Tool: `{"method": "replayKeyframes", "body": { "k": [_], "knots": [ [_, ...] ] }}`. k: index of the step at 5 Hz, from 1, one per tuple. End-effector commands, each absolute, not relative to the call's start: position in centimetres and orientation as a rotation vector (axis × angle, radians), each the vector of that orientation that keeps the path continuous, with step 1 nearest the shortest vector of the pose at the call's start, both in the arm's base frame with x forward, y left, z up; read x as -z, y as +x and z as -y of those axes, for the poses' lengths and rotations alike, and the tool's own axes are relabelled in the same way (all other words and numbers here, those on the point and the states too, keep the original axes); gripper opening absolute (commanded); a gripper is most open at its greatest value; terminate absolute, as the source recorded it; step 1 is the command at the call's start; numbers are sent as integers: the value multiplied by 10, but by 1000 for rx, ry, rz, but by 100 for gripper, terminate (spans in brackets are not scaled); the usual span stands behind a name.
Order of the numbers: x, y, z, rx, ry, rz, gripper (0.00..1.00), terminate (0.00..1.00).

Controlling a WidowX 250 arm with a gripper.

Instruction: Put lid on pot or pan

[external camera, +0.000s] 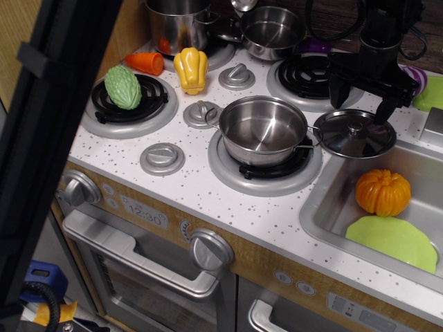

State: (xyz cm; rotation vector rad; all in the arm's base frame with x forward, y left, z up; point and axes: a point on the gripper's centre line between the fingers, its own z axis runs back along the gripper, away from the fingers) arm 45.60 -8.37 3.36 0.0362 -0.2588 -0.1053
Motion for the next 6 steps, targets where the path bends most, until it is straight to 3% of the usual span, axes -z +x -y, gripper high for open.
{"method": "replayKeyframes", "body": {
  "k": [1,3,4,6],
  "knots": [
    [-34,456,84,105,36,259,100,0],
    [-28,462,82,119,18,266,100,0],
    [-27,463,83,114,14,265,0,0],
    [-29,465,81,111,1,268,0,0]
  ]
}}
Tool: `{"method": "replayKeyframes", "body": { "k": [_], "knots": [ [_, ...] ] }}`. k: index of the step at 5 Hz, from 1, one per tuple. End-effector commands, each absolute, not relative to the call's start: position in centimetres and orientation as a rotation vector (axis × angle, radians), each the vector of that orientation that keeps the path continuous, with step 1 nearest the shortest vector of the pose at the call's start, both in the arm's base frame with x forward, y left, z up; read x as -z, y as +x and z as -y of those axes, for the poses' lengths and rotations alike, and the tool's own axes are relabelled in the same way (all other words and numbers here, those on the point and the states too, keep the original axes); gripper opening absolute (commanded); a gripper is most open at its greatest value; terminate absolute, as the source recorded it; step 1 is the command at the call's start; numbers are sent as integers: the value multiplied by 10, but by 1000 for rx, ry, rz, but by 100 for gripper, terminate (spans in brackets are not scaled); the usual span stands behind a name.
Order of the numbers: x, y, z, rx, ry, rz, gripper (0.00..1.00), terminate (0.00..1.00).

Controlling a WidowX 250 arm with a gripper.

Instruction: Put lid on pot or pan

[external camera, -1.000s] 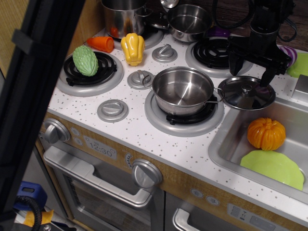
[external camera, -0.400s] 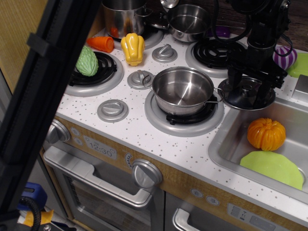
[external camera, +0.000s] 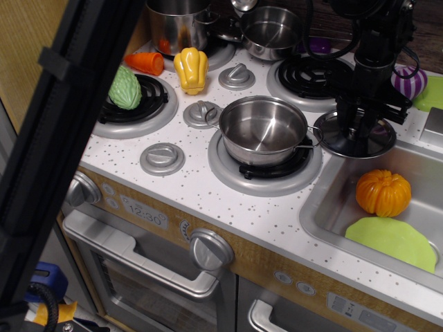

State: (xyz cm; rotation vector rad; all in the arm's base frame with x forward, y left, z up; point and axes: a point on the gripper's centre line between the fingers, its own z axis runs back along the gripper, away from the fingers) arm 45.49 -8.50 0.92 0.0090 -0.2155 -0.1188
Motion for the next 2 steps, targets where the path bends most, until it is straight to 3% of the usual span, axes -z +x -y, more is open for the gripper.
{"method": "replayKeyframes", "body": {
  "k": [1,2],
  "knots": [
    [-46,467,81,108,33,265,0,0],
    [-69,475,85,99,57,273,0,0]
  ]
}}
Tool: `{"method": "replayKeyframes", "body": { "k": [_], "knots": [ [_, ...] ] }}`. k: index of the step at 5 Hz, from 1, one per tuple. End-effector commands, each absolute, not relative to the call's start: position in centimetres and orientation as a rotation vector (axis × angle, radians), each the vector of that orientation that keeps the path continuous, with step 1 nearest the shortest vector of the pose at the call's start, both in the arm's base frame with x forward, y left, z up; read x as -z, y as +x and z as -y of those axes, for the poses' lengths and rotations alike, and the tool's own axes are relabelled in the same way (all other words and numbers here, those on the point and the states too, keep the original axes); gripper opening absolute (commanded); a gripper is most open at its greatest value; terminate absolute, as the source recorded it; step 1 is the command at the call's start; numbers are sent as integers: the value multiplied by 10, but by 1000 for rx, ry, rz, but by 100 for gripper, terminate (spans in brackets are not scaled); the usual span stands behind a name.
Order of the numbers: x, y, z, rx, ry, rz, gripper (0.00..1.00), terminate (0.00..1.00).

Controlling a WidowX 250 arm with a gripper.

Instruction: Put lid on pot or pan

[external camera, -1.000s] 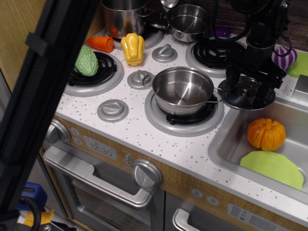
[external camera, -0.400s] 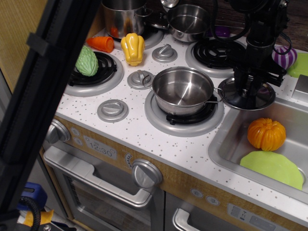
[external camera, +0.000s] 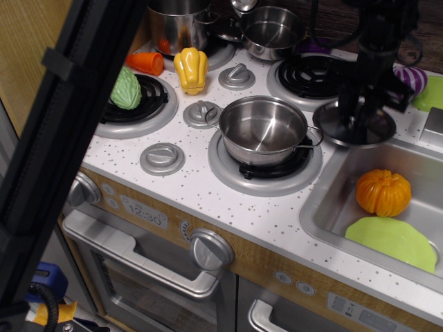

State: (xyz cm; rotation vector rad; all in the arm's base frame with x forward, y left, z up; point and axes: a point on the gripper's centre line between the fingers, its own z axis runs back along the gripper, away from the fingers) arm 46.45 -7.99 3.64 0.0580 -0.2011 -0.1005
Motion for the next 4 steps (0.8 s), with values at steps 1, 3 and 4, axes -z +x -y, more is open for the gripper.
{"method": "replayKeyframes", "body": {
  "k": [1,3,4],
  "knots": [
    [-89,475,89,80,63,261,0,0],
    [-109,448,66,48,136,214,0,0],
    [-111,427,47,29,128,199,0,0]
  ]
}}
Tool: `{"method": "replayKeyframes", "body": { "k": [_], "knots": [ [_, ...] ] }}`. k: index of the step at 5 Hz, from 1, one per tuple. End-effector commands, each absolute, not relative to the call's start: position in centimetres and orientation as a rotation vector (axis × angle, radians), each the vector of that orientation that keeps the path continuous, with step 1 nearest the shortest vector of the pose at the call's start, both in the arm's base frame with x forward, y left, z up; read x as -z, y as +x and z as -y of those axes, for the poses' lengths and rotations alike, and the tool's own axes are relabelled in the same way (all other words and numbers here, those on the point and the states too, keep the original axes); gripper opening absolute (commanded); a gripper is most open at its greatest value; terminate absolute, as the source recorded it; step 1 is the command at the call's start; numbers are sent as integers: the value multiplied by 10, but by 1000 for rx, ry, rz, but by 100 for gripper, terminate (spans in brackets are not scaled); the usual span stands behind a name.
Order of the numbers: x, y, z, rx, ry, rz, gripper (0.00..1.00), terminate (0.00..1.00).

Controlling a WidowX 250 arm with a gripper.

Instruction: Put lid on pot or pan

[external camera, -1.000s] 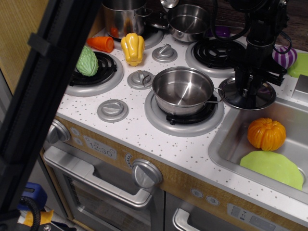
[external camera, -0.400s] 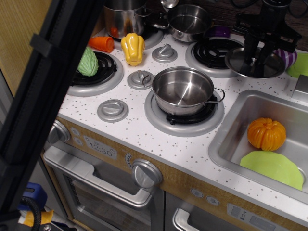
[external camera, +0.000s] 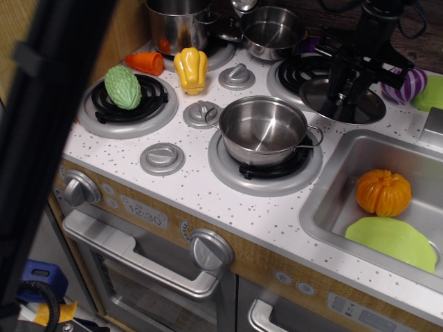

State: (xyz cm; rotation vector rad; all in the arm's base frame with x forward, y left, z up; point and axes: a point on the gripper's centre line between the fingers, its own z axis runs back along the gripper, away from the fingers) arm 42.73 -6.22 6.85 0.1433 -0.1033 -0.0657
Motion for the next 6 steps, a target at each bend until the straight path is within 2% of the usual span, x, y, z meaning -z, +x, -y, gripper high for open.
{"method": "replayKeyframes", "body": {
  "k": [1,5,6],
  "knots": [
    [-115,414,37,32,157,191,0,0],
    [-95,381,-7,18,183,176,0,0],
    [-81,374,-10,16,147,200,0,0]
  ]
}}
